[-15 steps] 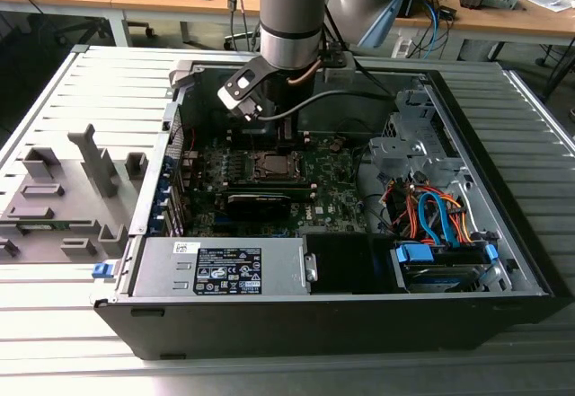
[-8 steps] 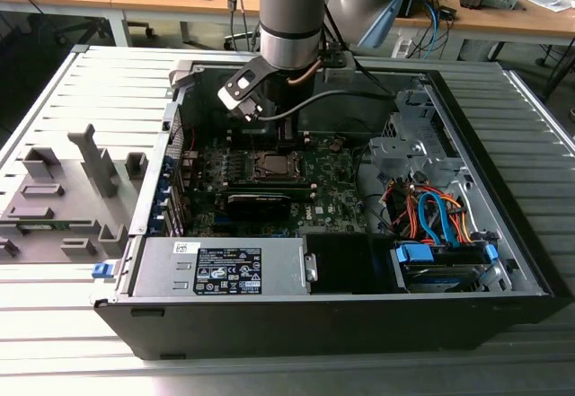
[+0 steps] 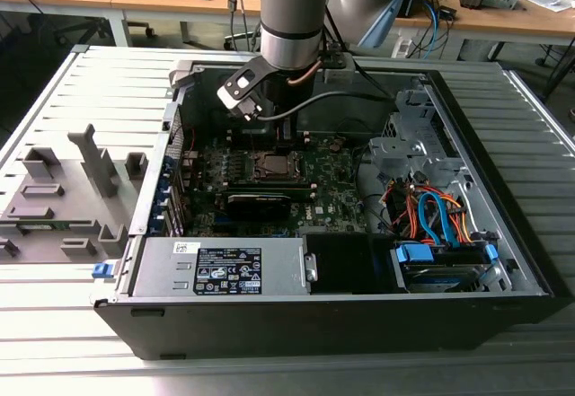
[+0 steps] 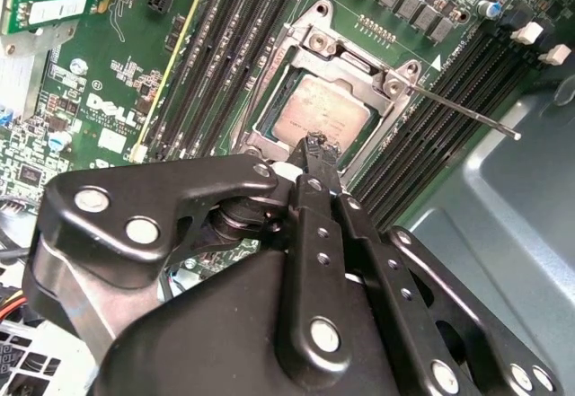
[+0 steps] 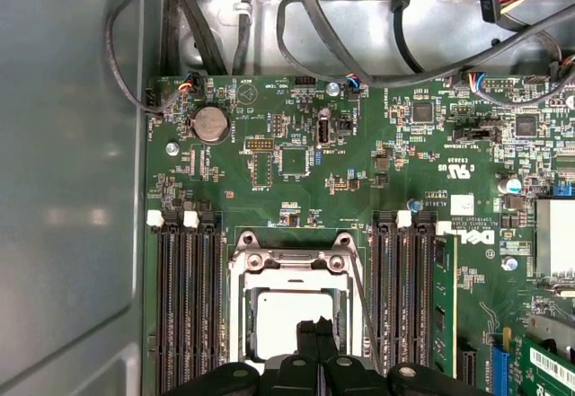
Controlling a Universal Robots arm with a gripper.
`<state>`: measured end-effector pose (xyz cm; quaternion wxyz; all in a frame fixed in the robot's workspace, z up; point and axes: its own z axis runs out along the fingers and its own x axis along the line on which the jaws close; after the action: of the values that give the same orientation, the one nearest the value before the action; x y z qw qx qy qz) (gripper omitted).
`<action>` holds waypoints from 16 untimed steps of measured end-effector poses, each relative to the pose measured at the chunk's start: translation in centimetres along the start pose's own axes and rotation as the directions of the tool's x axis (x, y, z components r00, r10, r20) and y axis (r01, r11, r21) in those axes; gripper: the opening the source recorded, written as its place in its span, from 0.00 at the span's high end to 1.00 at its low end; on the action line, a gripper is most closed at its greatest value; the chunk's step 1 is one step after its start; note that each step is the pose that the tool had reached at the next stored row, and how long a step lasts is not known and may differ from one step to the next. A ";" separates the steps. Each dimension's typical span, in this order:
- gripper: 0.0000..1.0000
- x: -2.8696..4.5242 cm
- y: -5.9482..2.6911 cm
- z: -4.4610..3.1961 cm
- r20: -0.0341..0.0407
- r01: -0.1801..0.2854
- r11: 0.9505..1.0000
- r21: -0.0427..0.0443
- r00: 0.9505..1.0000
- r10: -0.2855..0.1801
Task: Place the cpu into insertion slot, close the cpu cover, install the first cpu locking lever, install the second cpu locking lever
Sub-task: 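Install the first cpu locking lever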
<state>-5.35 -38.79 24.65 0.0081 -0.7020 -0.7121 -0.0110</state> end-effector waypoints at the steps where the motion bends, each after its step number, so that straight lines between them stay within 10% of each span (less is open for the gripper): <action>1: 0.89 0.00 0.00 0.00 0.000 0.002 1.000 0.000 1.000 -0.002; 16: 0.89 -0.01 0.00 0.00 0.000 0.030 1.000 0.001 1.000 -0.030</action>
<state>-5.35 -38.80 24.65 0.0082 -0.6911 -0.7226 -0.0109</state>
